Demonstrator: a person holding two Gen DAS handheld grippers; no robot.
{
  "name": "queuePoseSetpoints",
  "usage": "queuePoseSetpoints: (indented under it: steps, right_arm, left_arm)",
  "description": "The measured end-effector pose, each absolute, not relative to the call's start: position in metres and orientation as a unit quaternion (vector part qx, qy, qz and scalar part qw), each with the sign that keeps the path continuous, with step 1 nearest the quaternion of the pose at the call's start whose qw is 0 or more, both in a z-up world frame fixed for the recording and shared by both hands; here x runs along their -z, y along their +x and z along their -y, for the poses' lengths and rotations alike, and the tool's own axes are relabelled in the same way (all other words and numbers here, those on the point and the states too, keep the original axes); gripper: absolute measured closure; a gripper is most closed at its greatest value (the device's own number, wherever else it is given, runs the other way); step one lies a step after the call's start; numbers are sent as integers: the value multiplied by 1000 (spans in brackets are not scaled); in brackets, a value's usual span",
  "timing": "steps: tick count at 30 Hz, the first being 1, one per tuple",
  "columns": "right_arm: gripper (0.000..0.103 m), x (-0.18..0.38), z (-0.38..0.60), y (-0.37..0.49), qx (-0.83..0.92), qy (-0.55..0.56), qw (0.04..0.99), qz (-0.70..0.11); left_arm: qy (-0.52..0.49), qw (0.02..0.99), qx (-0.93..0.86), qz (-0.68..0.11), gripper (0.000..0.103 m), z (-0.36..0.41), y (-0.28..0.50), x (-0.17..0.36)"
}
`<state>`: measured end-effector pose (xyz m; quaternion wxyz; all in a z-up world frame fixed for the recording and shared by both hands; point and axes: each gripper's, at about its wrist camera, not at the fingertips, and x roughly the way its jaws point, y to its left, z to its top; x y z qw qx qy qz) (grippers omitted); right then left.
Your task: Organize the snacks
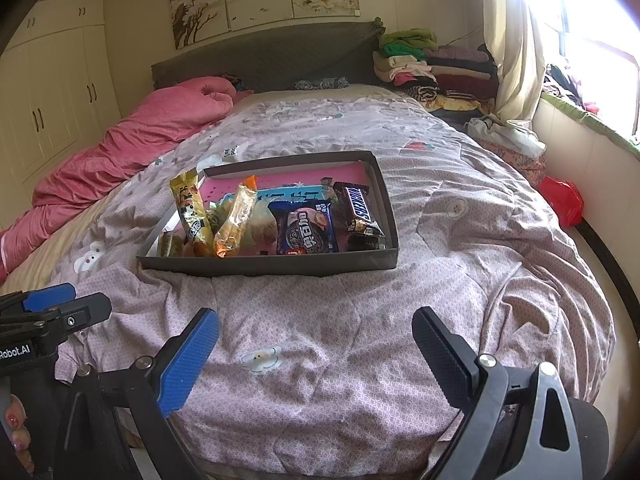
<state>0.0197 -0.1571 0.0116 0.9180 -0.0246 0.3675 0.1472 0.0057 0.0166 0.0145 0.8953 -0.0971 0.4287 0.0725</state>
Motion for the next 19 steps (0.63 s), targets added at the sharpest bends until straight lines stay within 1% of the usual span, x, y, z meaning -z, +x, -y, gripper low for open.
queuePoseSetpoints:
  steps: [15, 18, 19]
  right_arm:
    - [5, -9, 161, 25, -144, -19, 917, -371]
    - [5, -8, 163, 29, -144, -13, 918, -368]
    - [1, -7, 165, 32, -143, -10, 919, -368]
  left_arm:
    - [-110, 895, -56, -429, 24, -19, 14, -4]
    - [-136, 904, -41, -403, 24, -31, 12, -5]
    - [-145, 908, -33, -391, 23, -36, 11, -8]
